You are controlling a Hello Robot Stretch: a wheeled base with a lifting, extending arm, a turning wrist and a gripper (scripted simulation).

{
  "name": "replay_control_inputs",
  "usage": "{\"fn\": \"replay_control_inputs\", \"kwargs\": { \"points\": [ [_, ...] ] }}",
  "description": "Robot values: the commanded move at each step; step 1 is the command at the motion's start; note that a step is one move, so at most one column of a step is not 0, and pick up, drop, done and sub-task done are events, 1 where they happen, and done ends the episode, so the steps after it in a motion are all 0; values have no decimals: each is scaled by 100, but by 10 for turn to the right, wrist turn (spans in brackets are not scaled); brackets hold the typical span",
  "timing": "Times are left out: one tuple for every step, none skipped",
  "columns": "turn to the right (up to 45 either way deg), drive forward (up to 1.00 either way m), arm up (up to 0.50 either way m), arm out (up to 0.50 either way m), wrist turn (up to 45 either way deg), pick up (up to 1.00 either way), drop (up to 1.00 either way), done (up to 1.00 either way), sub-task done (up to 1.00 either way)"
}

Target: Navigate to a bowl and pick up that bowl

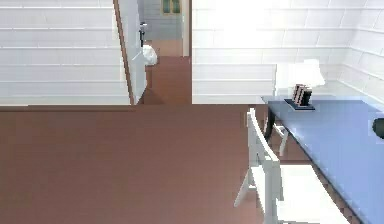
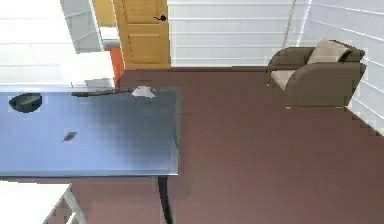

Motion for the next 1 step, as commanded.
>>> {"fn": "replay_control_inputs", "kwargs": {
  "points": [
    [450, 0, 0, 0, 0, 0, 0, 0, 0]
  ]
}}
